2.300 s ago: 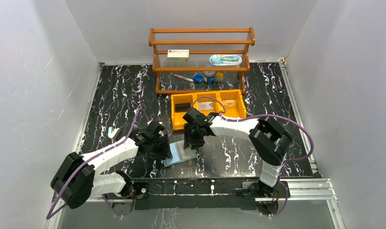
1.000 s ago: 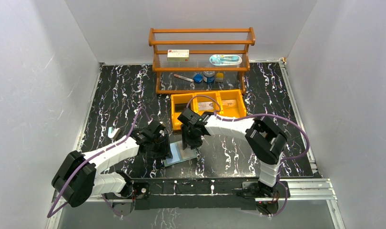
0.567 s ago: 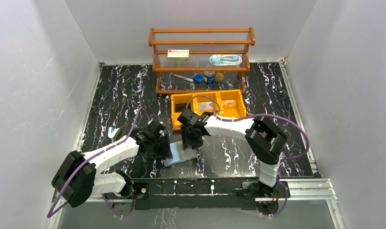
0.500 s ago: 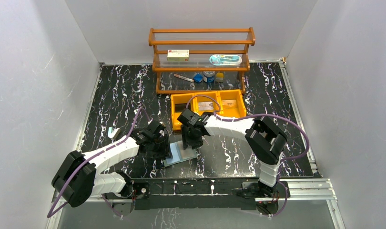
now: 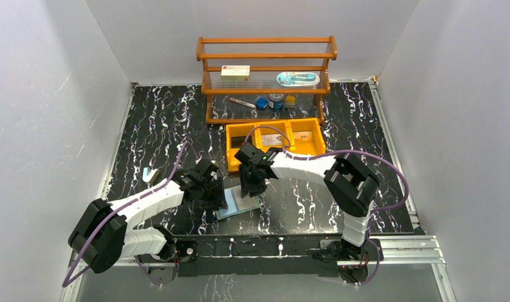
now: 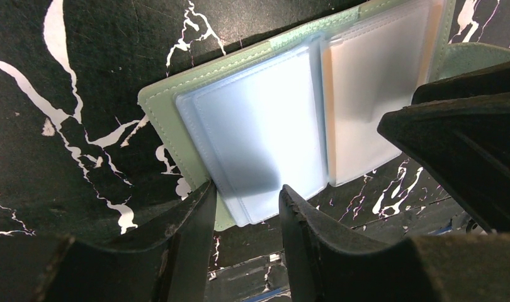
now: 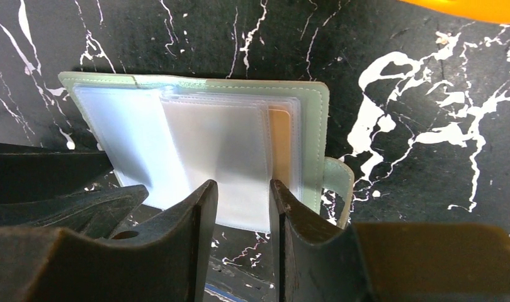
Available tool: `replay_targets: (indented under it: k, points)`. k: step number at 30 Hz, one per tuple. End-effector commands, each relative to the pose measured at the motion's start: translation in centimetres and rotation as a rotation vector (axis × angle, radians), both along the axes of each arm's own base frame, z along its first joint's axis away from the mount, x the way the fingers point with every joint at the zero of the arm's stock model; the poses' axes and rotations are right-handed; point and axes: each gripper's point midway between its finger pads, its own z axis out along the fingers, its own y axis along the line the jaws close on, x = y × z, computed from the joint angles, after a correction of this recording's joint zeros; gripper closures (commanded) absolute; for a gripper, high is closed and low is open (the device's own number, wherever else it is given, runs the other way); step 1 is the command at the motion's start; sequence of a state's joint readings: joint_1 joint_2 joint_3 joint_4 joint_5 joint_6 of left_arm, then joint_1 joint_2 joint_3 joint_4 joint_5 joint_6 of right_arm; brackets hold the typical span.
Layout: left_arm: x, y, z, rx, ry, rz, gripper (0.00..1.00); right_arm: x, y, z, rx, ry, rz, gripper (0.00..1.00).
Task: Take the credit cards out of the card holder
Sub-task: Remove the credit card from the card holder.
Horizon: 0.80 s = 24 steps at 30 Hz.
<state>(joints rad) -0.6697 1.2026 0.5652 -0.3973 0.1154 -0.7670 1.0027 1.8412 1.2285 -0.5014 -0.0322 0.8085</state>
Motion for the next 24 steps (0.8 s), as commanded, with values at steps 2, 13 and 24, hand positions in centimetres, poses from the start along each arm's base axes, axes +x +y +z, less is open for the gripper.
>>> replay_targets:
  k: [2,13,24]
  points:
    - [0.5,-0.6,0.9,-0.020,-0.015,-0.014,0.61,-0.2,2.3,2.4,0.140,-0.008,0.014,0.56]
    - [0.5,-0.4,1.0,-0.016,-0.018,-0.008,0.61,-0.5,4.1,4.2,0.294,0.025,-0.022,0.55]
    - [1.0,2.1,2.0,0.071,-0.083,0.095,0.60,-1.8,6.8,5.5,0.443,0.096,0.085,0.54]
